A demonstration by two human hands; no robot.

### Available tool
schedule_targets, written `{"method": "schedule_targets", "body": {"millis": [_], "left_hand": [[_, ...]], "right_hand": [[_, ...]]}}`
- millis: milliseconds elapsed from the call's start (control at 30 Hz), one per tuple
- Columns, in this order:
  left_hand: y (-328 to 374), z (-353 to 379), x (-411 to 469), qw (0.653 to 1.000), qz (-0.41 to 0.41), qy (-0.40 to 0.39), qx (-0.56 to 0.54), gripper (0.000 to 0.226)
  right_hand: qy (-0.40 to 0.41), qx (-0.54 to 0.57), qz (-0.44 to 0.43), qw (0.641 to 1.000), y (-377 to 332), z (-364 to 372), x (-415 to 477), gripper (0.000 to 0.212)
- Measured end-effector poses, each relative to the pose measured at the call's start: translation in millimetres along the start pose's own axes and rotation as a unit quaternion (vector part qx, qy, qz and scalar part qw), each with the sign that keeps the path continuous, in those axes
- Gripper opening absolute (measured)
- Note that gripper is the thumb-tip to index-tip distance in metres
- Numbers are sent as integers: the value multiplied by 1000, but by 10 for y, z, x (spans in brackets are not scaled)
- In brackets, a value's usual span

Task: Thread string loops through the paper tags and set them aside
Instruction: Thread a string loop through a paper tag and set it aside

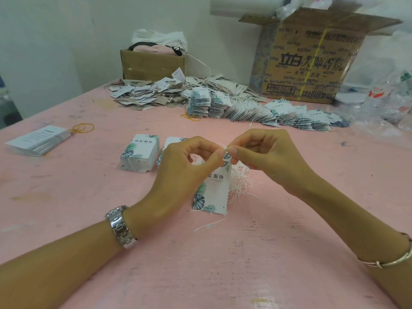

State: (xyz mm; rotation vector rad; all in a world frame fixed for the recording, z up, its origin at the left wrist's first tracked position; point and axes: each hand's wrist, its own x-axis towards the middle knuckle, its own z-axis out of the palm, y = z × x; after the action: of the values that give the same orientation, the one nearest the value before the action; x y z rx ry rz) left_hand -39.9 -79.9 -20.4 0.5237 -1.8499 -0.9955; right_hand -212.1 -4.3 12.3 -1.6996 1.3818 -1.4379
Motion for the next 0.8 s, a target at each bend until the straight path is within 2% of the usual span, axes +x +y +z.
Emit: {"method": "schedule_targets", "body": {"millis": [167, 333, 533, 667, 800], "left_hand": [[4, 5, 6, 999, 6, -50, -8, 9], [-23, -14, 14, 998, -2, -68, 2, 12], [-31, -18, 3, 998, 10, -52, 20, 11], [-28, -18, -15, 999, 5, -38, 29, 13], [-6, -14, -31, 999, 0, -27, 29, 10]], "right_hand": [[-9, 25, 20, 999, 15, -12, -2, 17], [-22, 37, 30, 999, 13, 16, -16, 16], [-17, 33, 25, 999, 11, 52, -33, 15], [-1, 26, 20, 999, 33, 90, -39, 5], [12, 28, 17, 999, 52, 124, -51, 3]]}}
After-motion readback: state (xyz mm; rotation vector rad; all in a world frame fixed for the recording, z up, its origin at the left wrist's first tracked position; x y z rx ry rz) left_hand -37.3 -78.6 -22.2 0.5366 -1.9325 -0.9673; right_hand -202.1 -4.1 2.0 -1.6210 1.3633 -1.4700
